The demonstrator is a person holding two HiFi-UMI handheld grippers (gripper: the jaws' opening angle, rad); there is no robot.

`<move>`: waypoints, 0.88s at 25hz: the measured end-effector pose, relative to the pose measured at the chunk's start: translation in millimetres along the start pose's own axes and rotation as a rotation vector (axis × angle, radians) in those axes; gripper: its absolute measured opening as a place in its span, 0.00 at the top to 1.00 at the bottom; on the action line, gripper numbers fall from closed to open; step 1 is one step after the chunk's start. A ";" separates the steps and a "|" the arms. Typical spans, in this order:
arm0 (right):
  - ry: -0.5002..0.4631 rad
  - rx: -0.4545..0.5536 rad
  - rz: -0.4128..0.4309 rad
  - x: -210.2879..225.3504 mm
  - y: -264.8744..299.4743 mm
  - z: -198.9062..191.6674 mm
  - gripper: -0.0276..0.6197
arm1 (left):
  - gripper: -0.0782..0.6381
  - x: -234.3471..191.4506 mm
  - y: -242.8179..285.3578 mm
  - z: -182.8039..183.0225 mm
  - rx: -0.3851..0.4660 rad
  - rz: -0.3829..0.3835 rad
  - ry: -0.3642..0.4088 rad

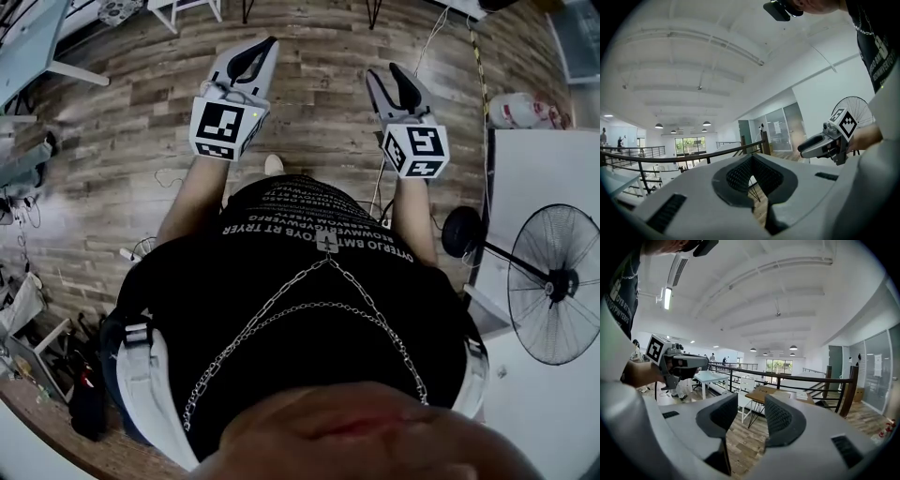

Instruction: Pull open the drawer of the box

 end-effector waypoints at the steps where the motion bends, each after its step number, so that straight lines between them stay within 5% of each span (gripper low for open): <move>1: 0.000 -0.001 -0.002 1.2 11.1 2.3 0.69 | 0.88 -9.8 6.3 -1.0 0.001 -0.002 0.001; 22: -0.045 -0.067 -0.036 -18.7 166.7 38.7 0.68 | 0.88 -156.3 65.8 -32.8 -0.005 -0.071 -0.021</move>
Point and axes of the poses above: the fingertips, and each gripper's own axes: y forward along the fingers, x to its right, z out of its top, the point moved 6 cm from there along -y, backward along the fingers, and after that the axes turned 3 degrees about -y, right-handed, at the moved point
